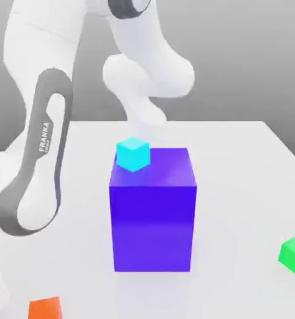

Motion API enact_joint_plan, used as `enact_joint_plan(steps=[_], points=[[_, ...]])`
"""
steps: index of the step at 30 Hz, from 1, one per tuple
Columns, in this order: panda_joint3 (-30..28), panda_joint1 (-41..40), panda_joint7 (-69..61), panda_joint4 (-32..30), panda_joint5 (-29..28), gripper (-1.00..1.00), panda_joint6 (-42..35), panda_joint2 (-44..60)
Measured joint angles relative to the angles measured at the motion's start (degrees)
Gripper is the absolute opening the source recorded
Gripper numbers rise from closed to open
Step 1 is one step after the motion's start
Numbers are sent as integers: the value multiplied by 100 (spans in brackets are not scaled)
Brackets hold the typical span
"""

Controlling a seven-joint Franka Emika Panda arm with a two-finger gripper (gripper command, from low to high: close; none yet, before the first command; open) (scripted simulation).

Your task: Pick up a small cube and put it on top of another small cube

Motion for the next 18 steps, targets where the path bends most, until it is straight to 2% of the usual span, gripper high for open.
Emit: enact_joint_plan(steps=[4,8,18], points=[[-2,0,-3,0,4,-100,-1,2],[-254,225,221,-183,-328,-100,-504,-692],[868,1735,3,-937,-962,-100,-544,-1504]])
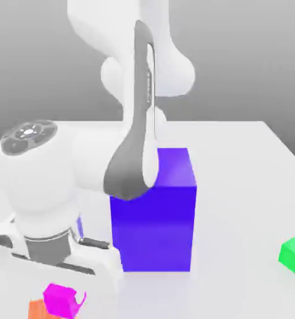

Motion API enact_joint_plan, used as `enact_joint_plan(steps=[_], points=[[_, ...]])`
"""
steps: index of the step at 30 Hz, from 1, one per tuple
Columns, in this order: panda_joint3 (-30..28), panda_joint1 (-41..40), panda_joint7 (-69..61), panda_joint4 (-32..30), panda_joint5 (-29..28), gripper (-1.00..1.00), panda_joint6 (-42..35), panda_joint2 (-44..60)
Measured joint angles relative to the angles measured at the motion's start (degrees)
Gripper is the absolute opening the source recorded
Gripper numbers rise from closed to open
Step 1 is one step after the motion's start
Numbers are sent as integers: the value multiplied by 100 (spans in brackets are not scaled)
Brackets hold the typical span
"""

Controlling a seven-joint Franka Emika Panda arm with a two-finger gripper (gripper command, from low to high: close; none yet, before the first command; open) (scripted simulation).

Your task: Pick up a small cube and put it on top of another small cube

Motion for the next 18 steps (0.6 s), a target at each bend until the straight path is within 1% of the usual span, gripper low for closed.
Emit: enact_joint_plan(steps=[6,10,12,14,15,18], points=[[759,921,-144,-578,-412,-100,90,-539],[1371,1593,-225,-978,-749,-100,172,-901],[1654,1975,-184,-1030,-1012,-100,310,-828],[1802,2477,-2,-945,-1478,-100,612,-432],[1806,2724,94,-878,-1698,100,758,-212],[1806,2724,94,-878,-1698,100,758,-212]])
